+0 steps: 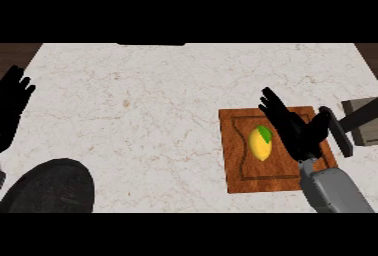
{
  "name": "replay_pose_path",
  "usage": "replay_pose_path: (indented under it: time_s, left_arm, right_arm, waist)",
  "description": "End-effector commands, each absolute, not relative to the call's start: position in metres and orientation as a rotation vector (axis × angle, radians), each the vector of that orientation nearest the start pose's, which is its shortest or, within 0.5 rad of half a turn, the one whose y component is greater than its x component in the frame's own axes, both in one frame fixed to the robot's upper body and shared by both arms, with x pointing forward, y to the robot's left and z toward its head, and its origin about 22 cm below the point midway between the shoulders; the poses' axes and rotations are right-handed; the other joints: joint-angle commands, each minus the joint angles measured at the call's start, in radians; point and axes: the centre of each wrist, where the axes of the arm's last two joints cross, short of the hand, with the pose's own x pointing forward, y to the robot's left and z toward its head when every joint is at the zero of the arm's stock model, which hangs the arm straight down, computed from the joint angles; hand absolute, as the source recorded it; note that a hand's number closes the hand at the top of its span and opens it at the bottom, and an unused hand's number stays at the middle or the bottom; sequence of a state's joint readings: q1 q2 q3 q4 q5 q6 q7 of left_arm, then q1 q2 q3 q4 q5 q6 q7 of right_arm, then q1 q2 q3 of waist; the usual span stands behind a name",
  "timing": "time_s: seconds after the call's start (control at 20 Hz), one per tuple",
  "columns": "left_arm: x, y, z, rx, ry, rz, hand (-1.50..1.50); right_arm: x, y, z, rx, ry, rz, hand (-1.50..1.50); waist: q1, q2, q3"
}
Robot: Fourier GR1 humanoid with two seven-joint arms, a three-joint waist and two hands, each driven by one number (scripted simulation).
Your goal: Pick the cupcake from the cutting board and place it in the tiered basket
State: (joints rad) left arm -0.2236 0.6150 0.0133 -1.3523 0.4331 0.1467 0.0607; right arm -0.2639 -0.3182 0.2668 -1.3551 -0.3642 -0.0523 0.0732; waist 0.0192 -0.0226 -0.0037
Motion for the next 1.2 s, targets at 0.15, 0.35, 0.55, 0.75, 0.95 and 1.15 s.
replay_pose_path:
  time_s: [0.15, 0.35, 0.55, 0.75, 0.95, 1.15]
  left_arm:
    - [0.288, 0.341, 0.062, 0.433, -1.58, -0.123, 0.0]
    - [0.281, 0.356, 0.06, 0.463, -1.545, -0.155, 0.0]
    - [0.274, 0.318, 0.04, 0.453, -1.522, -0.193, 0.0]
    - [0.268, 0.301, 0.032, 0.432, -1.535, -0.219, 0.0]
    - [0.275, 0.308, 0.035, 0.434, -1.527, -0.229, 0.0]
    - [0.279, 0.305, 0.038, 0.431, -1.53, -0.238, 0.0]
  right_arm:
    - [0.302, -0.298, 0.068, 0.092, -1.578, -0.008, 1.5]
    - [0.278, -0.38, 0.043, -0.515, -1.279, -0.023, 1.5]
    - [0.26, -0.382, 0.046, -0.631, -1.298, -0.336, -1.5]
    - [0.239, -0.386, 0.102, -0.641, -1.312, -0.204, -1.5]
    - [0.242, -0.384, 0.157, -0.607, -1.166, 0.132, -1.5]
    - [0.247, -0.383, 0.194, -0.599, -1.015, 0.388, -1.5]
  waist:
    - [-0.039, 0.019, 0.005]
    - [-0.087, 0.044, -0.013]
    - [-0.066, 0.013, 0.002]
    - [-0.038, 0.016, 0.003]
    - [-0.04, 0.015, 0.0]
    - [-0.025, 0.021, 0.0]
